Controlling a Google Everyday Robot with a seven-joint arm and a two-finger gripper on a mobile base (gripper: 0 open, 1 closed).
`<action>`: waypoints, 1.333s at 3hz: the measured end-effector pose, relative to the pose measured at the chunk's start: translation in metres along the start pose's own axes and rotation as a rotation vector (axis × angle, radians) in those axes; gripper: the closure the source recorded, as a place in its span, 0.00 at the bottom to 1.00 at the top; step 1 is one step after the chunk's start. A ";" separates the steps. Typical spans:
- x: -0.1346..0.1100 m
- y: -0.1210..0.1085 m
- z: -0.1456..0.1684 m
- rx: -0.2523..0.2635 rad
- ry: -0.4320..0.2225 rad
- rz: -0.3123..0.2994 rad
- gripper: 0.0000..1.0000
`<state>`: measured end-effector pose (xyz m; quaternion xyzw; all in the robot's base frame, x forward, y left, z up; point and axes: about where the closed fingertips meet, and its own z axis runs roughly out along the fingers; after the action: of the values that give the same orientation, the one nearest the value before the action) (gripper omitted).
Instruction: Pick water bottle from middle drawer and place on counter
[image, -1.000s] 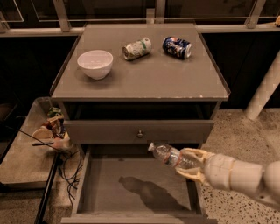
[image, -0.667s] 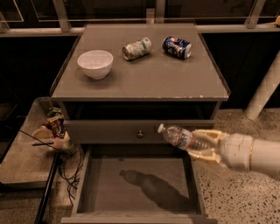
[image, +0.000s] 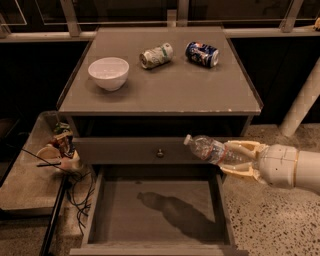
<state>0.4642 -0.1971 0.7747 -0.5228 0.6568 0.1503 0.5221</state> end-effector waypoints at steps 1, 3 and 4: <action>-0.005 0.003 0.001 -0.002 0.006 -0.022 1.00; -0.116 -0.036 0.022 0.033 0.160 -0.291 1.00; -0.161 -0.062 0.030 0.044 0.243 -0.385 1.00</action>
Offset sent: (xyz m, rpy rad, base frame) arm 0.0345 0.0580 0.1166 -0.3207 -0.1985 0.0320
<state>0.5175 -0.1148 0.9196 -0.6413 0.6061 -0.0306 0.4695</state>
